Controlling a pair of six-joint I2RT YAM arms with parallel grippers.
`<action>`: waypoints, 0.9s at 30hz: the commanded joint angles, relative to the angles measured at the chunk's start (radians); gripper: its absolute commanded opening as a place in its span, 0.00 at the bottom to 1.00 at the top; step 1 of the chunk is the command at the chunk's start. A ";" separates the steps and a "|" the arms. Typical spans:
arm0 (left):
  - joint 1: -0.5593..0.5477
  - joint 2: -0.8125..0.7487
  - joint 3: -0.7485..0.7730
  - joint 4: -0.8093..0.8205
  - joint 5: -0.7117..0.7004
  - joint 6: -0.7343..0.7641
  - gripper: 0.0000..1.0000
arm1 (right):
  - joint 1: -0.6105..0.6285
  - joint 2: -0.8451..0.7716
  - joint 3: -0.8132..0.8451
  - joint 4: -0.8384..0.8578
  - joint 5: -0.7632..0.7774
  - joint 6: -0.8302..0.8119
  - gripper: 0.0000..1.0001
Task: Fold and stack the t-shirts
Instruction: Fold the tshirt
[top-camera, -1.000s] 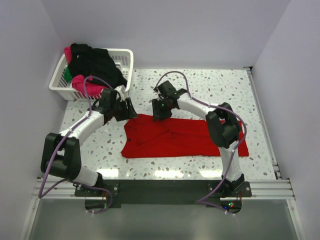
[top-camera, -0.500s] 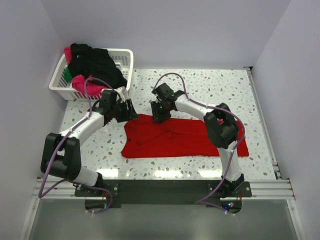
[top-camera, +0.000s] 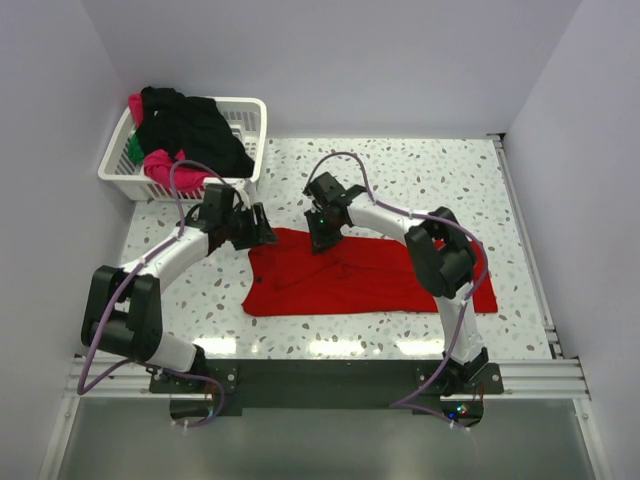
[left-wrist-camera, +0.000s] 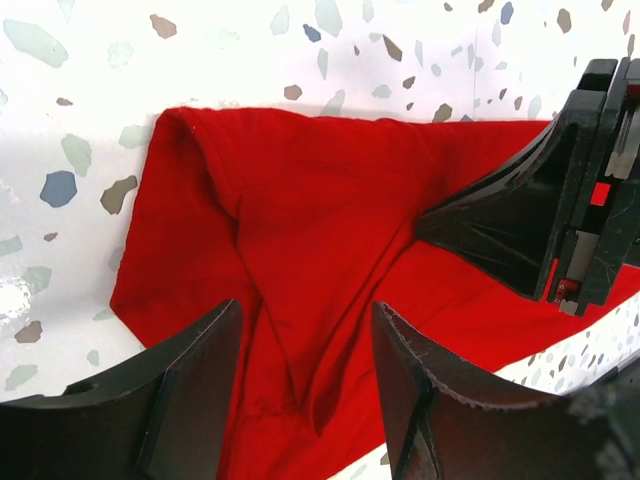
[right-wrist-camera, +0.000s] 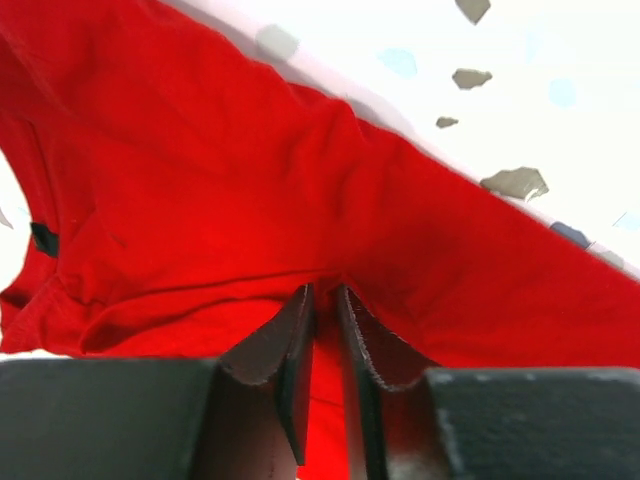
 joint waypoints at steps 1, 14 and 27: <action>0.002 -0.032 -0.017 0.046 0.019 0.001 0.59 | 0.013 -0.028 -0.013 -0.007 -0.019 -0.003 0.15; 0.000 -0.075 -0.093 0.061 0.044 0.003 0.59 | 0.028 -0.190 -0.193 0.068 -0.047 0.036 0.00; -0.001 -0.103 -0.131 0.049 0.054 0.024 0.59 | 0.064 -0.244 -0.309 0.085 -0.038 0.062 0.04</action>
